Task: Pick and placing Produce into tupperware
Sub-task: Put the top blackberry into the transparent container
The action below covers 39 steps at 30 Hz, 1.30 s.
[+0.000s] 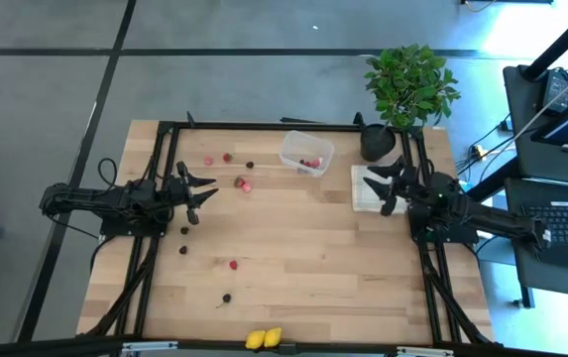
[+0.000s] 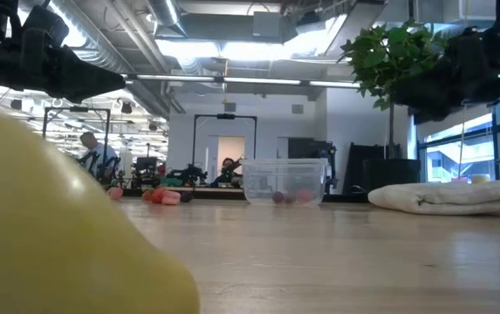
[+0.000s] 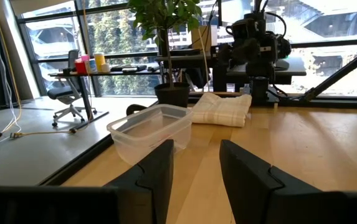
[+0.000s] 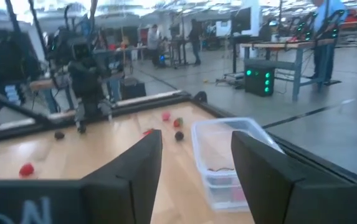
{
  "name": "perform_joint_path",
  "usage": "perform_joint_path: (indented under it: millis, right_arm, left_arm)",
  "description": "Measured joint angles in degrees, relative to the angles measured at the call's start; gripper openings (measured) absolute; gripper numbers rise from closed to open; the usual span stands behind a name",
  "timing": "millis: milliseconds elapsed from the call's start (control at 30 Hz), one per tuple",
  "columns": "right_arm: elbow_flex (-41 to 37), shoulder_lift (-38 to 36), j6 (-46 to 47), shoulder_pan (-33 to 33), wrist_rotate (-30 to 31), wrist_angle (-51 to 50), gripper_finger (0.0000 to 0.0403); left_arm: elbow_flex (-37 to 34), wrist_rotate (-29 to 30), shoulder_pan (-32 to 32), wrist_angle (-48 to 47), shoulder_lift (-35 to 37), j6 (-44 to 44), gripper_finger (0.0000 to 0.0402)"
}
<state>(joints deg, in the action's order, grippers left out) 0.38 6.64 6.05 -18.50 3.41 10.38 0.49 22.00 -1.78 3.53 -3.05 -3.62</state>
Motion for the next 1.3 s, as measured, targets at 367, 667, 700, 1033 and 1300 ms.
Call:
perform_joint_path:
  millis: [367, 667, 700, 1033, 1300]
  right_arm:
    - [0.0, -4.8, -1.8, -0.4, 0.0, -8.8, 0.0195]
    - [0.0, -4.5, -0.9, -0.4, 0.0, -8.7, 0.0195]
    - [0.0, -4.5, -0.2, -0.4, 0.0, -8.7, 0.0195]
    - [0.0, -4.5, -1.9, -0.4, 0.0, -8.6, 0.0195]
    - [0.0, -4.5, -2.3, -0.4, 0.0, -8.6, 0.0195]
  left_arm:
    - [0.0, -0.5, 0.0, 0.0, 0.0, 0.5, 0.0125]
    - [0.0, -0.3, 0.0, 0.2, 0.0, -2.0, 0.0218]
    - [0.0, -0.3, 0.0, 0.2, 0.0, -2.8, 0.0233]
    - [0.0, -0.3, 0.0, 0.2, 0.0, -1.9, 0.0296]
    - [0.6, -0.2, 0.0, 3.1, -0.2, -4.1, 0.0288]
